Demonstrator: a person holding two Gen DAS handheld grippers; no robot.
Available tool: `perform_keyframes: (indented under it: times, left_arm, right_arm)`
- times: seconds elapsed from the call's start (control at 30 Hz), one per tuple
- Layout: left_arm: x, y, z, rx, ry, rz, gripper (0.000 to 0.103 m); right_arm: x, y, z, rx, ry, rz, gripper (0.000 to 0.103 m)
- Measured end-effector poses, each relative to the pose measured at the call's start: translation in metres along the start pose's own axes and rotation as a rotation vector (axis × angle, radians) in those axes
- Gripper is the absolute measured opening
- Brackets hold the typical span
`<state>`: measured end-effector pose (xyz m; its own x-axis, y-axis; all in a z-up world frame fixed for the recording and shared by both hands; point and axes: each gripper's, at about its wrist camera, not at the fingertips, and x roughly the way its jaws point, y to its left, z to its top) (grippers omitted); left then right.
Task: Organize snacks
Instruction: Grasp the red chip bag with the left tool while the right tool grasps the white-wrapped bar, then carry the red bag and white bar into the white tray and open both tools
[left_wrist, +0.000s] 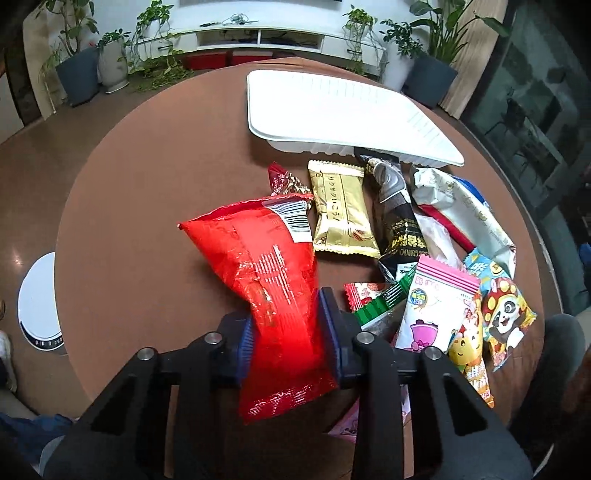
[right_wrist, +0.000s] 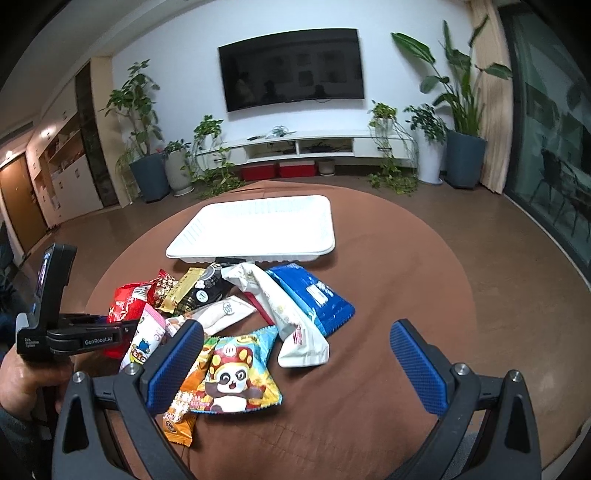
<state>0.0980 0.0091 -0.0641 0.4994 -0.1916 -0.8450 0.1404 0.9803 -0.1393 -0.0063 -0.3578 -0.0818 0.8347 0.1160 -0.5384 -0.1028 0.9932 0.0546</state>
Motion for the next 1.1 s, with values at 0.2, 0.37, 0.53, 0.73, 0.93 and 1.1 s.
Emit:
perform_keyframes:
  times: [0.2, 0.37, 0.53, 0.73, 0.93, 1.1]
  left_arm:
    - [-0.01, 0.017, -0.002, -0.031, -0.02, -0.061, 0.024]
    - [-0.019, 0.027, -0.006, -0.062, -0.034, -0.128, 0.024]
    - [-0.023, 0.032, -0.01, -0.07, -0.036, -0.152, 0.024]
    - [-0.017, 0.029, -0.012, -0.056, -0.002, -0.136, 0.024]
    - [-0.007, 0.023, -0.008, -0.031, 0.027, -0.112, 0.028]
    - [-0.002, 0.014, -0.006, 0.009, 0.012, -0.111, 0.025]
  right_arm:
    - [0.026, 0.001, 0.033, -0.109, 0.076, 0.108, 0.093]
    - [0.072, 0.022, 0.035, -0.267, 0.218, 0.189, 0.087]
    - [0.117, 0.026, 0.027, -0.329, 0.375, 0.202, 0.065]
    - [0.137, 0.027, 0.021, -0.364, 0.459, 0.183, 0.05]
    - [0.155, 0.019, 0.016, -0.338, 0.538, 0.192, 0.024]
    - [0.153, 0.012, 0.015, -0.286, 0.531, 0.213, 0.022]
